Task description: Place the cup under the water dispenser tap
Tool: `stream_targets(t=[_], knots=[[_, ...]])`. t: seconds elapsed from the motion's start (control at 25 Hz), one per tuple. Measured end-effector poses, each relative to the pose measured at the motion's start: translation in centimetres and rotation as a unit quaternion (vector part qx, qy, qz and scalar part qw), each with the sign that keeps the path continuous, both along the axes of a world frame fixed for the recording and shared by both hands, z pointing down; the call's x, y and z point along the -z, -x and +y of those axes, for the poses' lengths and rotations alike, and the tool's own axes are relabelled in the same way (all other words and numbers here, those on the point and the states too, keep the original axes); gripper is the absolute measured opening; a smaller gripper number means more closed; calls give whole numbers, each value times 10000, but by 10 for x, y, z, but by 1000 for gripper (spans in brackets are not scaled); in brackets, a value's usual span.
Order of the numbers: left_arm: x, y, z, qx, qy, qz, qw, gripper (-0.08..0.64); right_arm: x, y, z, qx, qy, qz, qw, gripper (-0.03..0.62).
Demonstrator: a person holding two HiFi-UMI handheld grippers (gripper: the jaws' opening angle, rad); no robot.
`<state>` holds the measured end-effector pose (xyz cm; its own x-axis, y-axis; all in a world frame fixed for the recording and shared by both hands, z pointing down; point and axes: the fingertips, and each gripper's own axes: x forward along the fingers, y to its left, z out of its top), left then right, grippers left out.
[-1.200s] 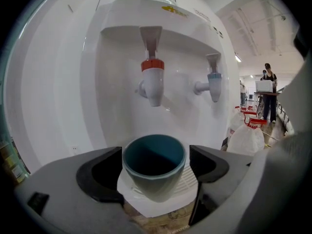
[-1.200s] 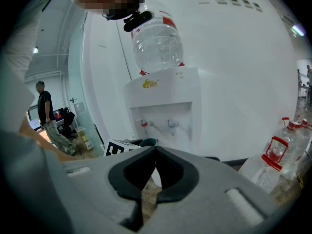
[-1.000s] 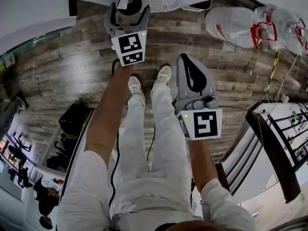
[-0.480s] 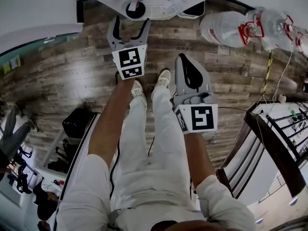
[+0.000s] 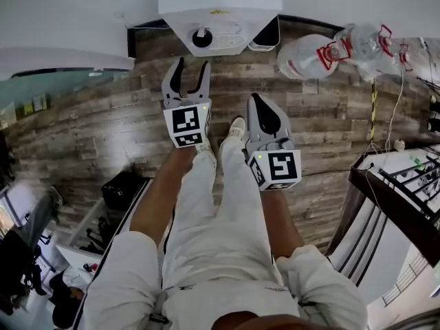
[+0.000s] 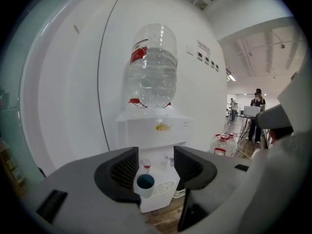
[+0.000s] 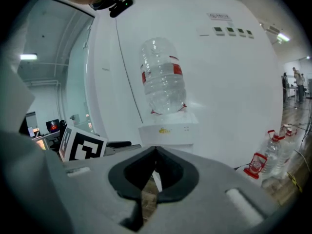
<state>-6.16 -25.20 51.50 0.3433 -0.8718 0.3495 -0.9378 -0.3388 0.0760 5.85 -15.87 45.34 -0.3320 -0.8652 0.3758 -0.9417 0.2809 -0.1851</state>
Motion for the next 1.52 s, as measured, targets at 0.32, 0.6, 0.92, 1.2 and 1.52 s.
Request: stream_targets(t=[0.32, 0.6, 0.92, 1.2, 1.52], knots=[[100, 5, 56, -130, 29, 250, 9996, 106, 81, 3, 32, -49, -174, 88, 9998, 0], [188, 10, 87, -49, -114, 336, 9994, -2, 161, 6, 45, -4, -503, 19, 9987, 0], [270, 13, 122, -226, -388, 326, 9985, -3, 222, 12, 69, 121, -661, -131, 9977, -2], [310, 9, 142, -356, -559, 504, 9965, -3, 258, 19, 73, 327, -954, -125, 9948, -2], [318, 14, 147, -355, -702, 494, 9957, -3, 263, 31, 68, 410, -1192, -120, 9920, -2]])
